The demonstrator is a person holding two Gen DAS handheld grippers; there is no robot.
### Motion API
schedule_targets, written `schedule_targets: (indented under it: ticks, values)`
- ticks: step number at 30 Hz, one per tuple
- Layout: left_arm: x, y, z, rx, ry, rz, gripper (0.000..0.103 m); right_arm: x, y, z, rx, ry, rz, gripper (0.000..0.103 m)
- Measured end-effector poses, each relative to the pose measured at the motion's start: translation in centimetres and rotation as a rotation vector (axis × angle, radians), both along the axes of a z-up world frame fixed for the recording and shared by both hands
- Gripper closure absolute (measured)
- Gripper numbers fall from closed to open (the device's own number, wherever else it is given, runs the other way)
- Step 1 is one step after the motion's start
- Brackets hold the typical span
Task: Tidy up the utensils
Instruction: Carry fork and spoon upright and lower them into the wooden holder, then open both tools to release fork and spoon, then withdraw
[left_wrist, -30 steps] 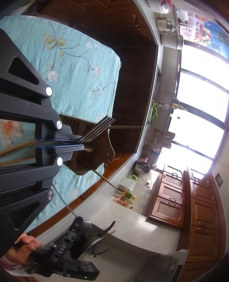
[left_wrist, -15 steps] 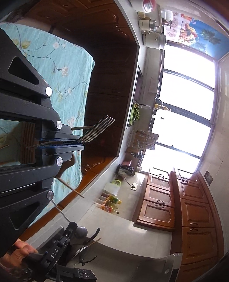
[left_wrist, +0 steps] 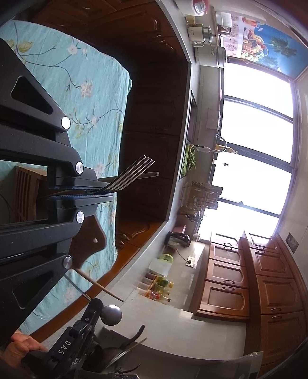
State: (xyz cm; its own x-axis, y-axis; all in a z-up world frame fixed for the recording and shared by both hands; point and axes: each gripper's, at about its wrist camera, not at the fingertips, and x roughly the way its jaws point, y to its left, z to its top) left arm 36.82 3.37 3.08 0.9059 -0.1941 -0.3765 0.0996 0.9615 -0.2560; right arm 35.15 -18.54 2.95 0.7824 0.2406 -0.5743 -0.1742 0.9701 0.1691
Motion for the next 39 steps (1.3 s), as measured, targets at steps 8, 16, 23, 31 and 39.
schedule_targets:
  ticks: [8, 16, 23, 31, 39]
  values:
    - [3.1, -1.4, -1.9, 0.03, 0.095, -0.007, 0.101, 0.8, 0.6, -2.7, 0.022, 0.09, 0.04, 0.101]
    - [4.2, -1.2, -1.0, 0.038, 0.096, -0.027, 0.1, 0.8, 0.5, -3.0, 0.045, 0.107, 0.037, 0.101]
    - [3.7, -0.3, -1.3, 0.043, 0.098, -0.03, 0.099, 0.9, 0.5, -2.7, 0.06, 0.108, 0.033, 0.095]
    - [1.8, 0.2, -0.6, 0.055, 0.077, -0.009, 0.072, 0.2, -0.6, -2.2, 0.104, 0.096, 0.017, 0.069]
    - [-2.3, 1.2, -0.4, 0.038, 0.081, 0.038, 0.034, -3.2, -3.5, -1.6, 0.188, 0.07, -0.039, 0.016]
